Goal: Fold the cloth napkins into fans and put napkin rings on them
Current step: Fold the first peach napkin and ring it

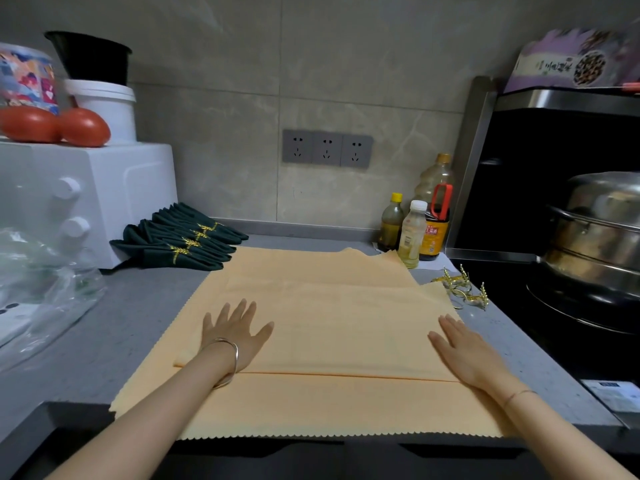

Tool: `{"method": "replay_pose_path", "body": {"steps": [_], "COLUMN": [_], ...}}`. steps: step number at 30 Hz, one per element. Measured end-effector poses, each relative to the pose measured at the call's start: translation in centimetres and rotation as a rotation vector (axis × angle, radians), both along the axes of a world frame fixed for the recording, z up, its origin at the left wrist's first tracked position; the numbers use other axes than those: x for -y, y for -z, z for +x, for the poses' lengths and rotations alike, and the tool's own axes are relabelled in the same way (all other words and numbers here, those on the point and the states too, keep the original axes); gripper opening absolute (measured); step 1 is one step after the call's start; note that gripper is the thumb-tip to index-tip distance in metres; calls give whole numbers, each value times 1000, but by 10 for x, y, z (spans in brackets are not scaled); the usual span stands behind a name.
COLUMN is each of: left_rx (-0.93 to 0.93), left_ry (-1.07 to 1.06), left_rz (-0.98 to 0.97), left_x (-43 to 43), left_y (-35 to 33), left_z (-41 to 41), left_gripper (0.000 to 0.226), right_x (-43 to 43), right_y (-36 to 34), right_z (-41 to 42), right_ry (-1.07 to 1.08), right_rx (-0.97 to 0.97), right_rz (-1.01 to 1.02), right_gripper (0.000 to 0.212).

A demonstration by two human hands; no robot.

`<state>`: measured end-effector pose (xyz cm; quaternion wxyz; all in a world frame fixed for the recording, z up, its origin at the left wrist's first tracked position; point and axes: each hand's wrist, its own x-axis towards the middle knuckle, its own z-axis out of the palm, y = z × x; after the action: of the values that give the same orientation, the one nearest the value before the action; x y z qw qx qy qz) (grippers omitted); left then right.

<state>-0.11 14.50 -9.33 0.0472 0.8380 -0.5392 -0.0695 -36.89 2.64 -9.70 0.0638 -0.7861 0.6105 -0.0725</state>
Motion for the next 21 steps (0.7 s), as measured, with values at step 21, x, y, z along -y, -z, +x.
{"method": "replay_pose_path", "body": {"steps": [21], "left_rx": [-15], "left_ry": [1], "left_rz": [-56], "left_x": [3], "left_y": [5], "left_z": [8], "left_gripper": [67], "right_x": [82], "right_y": [-46], "right_z": [208], "right_ry": [-298], "right_rx": [80], "right_rz": [144], "right_gripper": [58]}}
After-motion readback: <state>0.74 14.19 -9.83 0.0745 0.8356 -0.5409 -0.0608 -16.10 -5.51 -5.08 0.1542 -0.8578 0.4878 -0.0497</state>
